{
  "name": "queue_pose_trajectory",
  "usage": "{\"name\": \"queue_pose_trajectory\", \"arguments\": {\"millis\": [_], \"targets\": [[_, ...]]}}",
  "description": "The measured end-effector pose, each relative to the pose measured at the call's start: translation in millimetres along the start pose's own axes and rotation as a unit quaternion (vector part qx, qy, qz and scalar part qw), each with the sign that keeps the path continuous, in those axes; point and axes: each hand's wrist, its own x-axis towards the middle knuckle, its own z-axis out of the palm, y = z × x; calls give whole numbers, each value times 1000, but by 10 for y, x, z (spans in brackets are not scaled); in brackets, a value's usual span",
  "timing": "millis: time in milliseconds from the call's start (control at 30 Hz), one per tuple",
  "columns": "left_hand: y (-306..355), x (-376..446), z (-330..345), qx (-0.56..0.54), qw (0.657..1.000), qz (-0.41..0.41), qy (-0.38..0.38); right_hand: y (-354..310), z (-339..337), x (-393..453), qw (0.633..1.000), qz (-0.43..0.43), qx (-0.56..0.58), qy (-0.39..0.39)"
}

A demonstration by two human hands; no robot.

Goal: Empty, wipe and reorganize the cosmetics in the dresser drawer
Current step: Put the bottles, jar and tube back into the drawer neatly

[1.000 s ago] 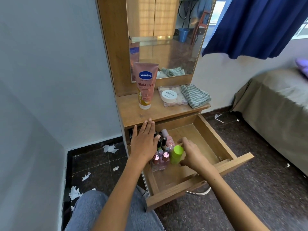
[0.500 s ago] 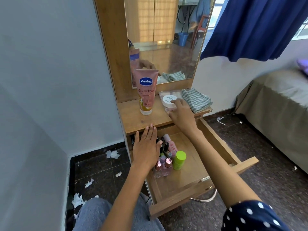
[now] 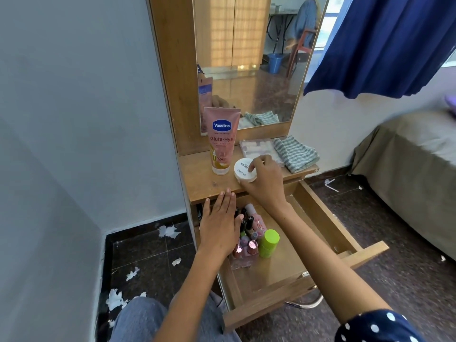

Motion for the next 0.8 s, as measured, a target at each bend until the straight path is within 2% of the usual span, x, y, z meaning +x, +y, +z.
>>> {"name": "queue_pose_trajectory", "arguments": {"millis": [300,333,433,500,800], "targets": [[3,-3,-5,-2,1000,-1,2,35,-66,-74,993,-9,70,-91],[2,-4,-6,-1,1000,0,2,42,-87,-69,994,-4,71,-79],[3,-9,-1,-3,1000,2,3,126,-93,-8,998,29,52,28],[-2,-5,3,-4,1000,3,3,185,-70,86,996,67,2,51],[5,8,18,1,1000,-3,1,98,26,457,976,192,-91,-47]]}}
